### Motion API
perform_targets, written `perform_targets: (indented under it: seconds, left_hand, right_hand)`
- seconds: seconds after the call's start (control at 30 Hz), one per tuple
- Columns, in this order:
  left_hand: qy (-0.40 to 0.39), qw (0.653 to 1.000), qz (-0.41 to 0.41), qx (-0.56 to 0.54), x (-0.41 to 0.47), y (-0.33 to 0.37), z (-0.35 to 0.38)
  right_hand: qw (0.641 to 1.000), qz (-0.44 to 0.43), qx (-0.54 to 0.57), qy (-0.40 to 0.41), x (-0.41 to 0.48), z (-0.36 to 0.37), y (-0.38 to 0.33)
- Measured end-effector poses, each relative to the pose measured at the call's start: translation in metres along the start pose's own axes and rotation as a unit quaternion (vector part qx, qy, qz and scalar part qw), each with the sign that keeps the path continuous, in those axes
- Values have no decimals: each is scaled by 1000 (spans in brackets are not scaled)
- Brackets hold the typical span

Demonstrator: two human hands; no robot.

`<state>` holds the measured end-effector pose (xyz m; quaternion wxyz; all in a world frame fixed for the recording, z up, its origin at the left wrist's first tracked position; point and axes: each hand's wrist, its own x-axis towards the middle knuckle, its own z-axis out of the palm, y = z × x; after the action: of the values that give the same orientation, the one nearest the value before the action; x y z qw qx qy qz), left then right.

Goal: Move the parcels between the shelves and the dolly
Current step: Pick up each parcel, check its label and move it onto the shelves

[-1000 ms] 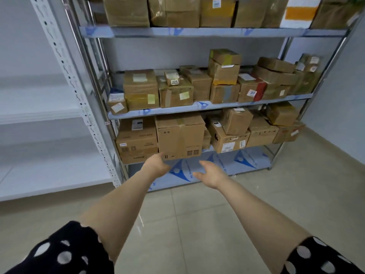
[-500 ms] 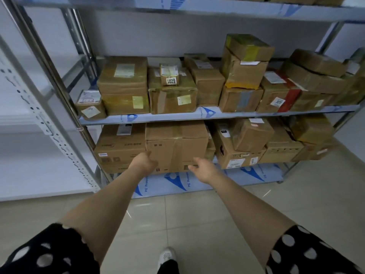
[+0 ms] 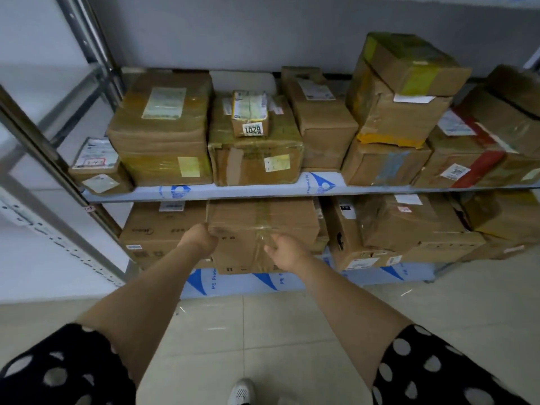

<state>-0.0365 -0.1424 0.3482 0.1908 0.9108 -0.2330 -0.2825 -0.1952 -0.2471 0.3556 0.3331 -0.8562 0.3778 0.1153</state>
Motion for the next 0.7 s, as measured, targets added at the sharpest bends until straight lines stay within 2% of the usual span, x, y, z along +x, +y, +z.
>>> perform_targets:
  seconds: [0.23, 0.43, 0.6, 0.63, 0.7]
  left_hand:
    - [37, 996, -73, 23, 4, -70, -6]
    - [32, 992, -83, 93, 34, -136, -18]
    - [12, 986, -57, 159, 93, -185, -32]
    - [14, 987, -61, 146, 105, -194, -33]
    - [28, 992, -107, 53, 130, -209, -35]
  right_hand:
    - [995, -90, -51, -20, 48, 54, -37]
    - [983, -154, -85, -50, 82, 109, -88]
    - [980, -135, -138, -37, 138, 152, -129]
    - [980, -126, -153, -32, 149, 160, -136]
    - [975, -104, -196, -22, 168, 174, -147]
